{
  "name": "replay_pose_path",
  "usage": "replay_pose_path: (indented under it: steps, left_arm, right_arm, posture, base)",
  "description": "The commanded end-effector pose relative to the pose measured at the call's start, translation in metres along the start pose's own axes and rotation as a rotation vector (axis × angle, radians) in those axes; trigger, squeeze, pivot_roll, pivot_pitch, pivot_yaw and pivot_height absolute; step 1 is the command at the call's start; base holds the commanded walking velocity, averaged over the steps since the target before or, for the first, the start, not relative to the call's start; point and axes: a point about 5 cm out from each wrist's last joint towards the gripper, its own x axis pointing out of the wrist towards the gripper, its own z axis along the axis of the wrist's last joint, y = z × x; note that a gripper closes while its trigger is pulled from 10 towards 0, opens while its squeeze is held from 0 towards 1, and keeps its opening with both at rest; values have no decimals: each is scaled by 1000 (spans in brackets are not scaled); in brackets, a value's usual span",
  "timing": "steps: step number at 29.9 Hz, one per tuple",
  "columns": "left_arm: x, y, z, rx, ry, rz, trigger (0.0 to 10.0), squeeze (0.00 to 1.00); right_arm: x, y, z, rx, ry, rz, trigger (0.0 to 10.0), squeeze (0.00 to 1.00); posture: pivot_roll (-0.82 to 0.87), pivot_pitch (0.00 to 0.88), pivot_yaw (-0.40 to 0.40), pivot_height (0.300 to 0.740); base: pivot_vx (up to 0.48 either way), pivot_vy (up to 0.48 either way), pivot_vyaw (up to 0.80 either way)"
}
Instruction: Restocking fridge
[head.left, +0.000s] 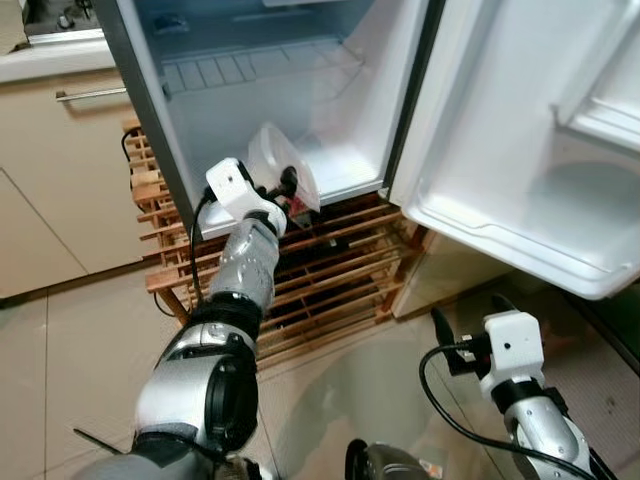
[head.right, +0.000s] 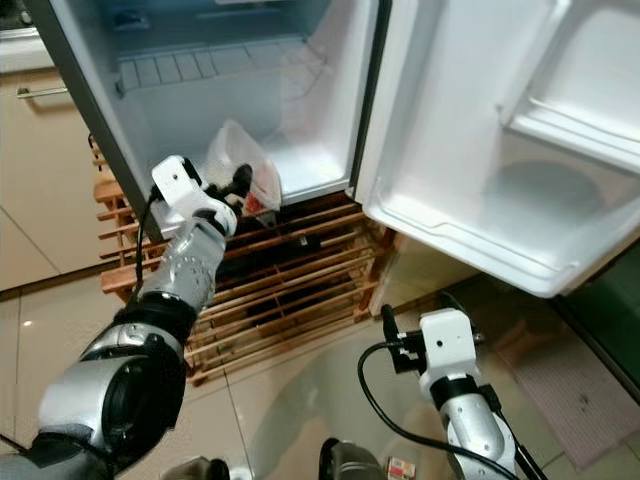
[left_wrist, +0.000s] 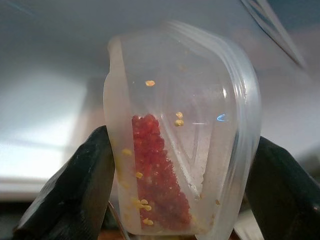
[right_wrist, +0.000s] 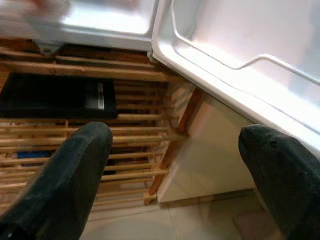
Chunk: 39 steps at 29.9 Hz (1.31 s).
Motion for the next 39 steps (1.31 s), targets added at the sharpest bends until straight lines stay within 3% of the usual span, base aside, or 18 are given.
replay_pose_path:
  steps: [1, 7, 8, 9, 12, 15, 19, 25, 28, 29, 30, 31, 32, 35, 37, 39]
  left_arm:
    - [1, 5, 1, -27, -6, 40, 10000, 0]
    - [2, 20, 5, -110, 1, 125, 10000, 0]
    - [2, 22, 4, -119, 5, 138, 10000, 86]
    - [1, 26, 3, -149, 10, 160, 10000, 1000]
    - [-1, 31, -4, -254, 37, 197, 10000, 1000]
    - [-2, 26, -15, -341, 74, 182, 10000, 1000]
    - [-3, 21, -26, -374, 139, 179, 10000, 1000]
    - [-2, 17, -27, -297, 192, 184, 10000, 1000]
    - [3, 9, -14, -113, 173, 152, 10000, 1000]
    - [8, 0, 0, 72, 123, 113, 10000, 1000]
    - [8, 0, 0, 72, 123, 113, 10000, 1000]
    - [11, -8, 10, 213, 65, 83, 10000, 0]
    - [12, -11, 14, 267, 40, 73, 10000, 0]
    - [13, -18, 22, 304, -8, 54, 10000, 0]
    - [13, -22, 21, 279, -3, 42, 10000, 0]
    - [13, -22, 17, 196, 19, 43, 10000, 0]
  right_arm:
    - [-4, -4, 0, -3, 16, -2, 10000, 0]
    - [-14, -7, -1, -11, 44, 1, 10000, 0]
    - [-16, -7, -1, -12, 49, 0, 10000, 0]
    - [-19, -7, -3, -14, 59, -1, 10000, 0]
    - [-24, -7, -6, -18, 72, -2, 10000, 0]
    - [-25, -8, -9, -17, 84, -2, 10000, 0]
    - [-25, -9, -24, -12, 111, -3, 10000, 0]
    - [-24, -9, -42, -6, 141, 2, 10000, 0]
    - [-22, -9, -55, -2, 164, 5, 10000, 0]
    - [-19, -9, -62, 2, 171, 5, 10000, 0]
    - [-19, -9, -62, 2, 171, 5, 10000, 0]
    - [-17, -8, -68, 6, 179, 4, 10000, 0]
    - [-16, -8, -71, 7, 181, 4, 10000, 0]
    - [-12, -7, -80, 12, 195, 8, 10000, 0]
    - [-11, -5, -83, 14, 200, 11, 10000, 0]
    - [-9, -5, -89, 15, 208, 14, 10000, 0]
  posture:
    - [-260, 151, -54, 740]
    - [-292, 168, -67, 740]
    - [-299, 171, -70, 740]
    - [-302, 171, -71, 740]
    - [-303, 170, -71, 740]
    - [-303, 170, -69, 740]
    - [-300, 170, -68, 740]
    - [-292, 171, -68, 740]
    - [-285, 171, -65, 740]
    - [-282, 170, -63, 740]
    - [-282, 170, -63, 740]
    - [-272, 170, -59, 740]
    - [-272, 170, -59, 740]
    - [-259, 169, -61, 740]
    - [-255, 167, -61, 740]
    - [-255, 165, -62, 740]
  base:
    - [0, 0, 0]
    - [0, 0, 0]
    - [0, 0, 0]
    - [0, 0, 0]
    - [0, 0, 0]
    - [0, 0, 0]
    - [0, 0, 0]
    - [0, 0, 0]
    - [0, 0, 0]
    - [0, 0, 0]
    - [0, 0, 0]
    - [0, 0, 0]
    - [0, 0, 0]
    - [0, 0, 0]
    - [0, 0, 0]
    - [0, 0, 0]
